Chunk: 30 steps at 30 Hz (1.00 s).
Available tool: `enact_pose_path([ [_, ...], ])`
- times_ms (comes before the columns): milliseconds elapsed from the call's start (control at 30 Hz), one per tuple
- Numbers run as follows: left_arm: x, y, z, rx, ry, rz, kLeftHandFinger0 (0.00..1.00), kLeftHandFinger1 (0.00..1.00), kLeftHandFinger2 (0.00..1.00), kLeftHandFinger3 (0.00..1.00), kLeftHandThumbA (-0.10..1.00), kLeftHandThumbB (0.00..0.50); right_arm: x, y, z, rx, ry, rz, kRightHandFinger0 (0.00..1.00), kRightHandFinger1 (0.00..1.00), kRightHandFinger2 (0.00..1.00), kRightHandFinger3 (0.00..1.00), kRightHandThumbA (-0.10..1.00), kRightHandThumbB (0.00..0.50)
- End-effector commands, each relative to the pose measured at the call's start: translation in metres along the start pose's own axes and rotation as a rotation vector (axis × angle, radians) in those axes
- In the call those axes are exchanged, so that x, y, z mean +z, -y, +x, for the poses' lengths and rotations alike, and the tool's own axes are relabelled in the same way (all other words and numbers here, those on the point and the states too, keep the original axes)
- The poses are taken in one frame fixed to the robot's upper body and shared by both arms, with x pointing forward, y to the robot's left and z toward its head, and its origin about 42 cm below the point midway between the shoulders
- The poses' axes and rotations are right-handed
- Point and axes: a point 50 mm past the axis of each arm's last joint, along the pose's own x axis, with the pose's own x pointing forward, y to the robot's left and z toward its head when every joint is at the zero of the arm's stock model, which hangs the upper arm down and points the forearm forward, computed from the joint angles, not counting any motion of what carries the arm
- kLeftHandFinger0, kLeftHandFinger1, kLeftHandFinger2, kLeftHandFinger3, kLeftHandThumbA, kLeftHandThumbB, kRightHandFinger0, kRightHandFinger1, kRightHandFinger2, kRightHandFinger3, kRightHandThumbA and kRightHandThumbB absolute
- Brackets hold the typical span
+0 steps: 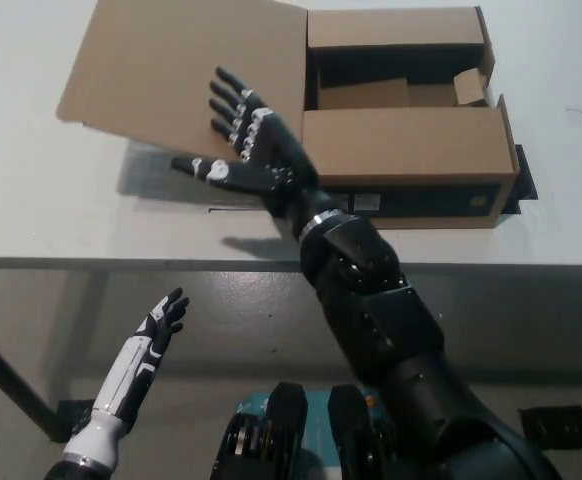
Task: A small storage box is placed at the center of the table and the robot uses its right hand to slide under its lid and push it upwards to open it
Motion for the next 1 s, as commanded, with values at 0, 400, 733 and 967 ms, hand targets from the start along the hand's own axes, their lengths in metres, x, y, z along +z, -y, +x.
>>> enact_pose_path([
  [0,0.013,-0.006,0.011,-0.021,0.054,0.018,1.0,1.0,1.0,1.0,1.0,0.5,0.019,-0.027,0.02,0.09,0.066,-0.152,1.0,1.0,1.0,1.0,1.0,0.34],
  [400,0.014,-0.006,0.012,-0.022,0.046,0.022,1.0,1.0,1.0,1.0,1.0,0.5,0.006,-0.029,0.017,0.129,0.017,-0.213,1.0,1.0,1.0,1.0,1.0,0.353],
  [733,0.006,-0.003,0.003,-0.028,0.038,0.007,1.0,1.0,1.0,1.0,1.0,0.5,0.102,-0.065,0.008,0.234,0.294,-0.128,1.0,1.0,1.0,1.0,1.0,0.364],
  [967,0.005,-0.002,0.005,-0.026,0.036,-0.004,1.0,1.0,1.0,1.0,1.0,0.5,0.231,-0.099,-0.043,0.32,0.68,-0.156,1.0,1.0,1.0,1.0,1.0,0.364],
])
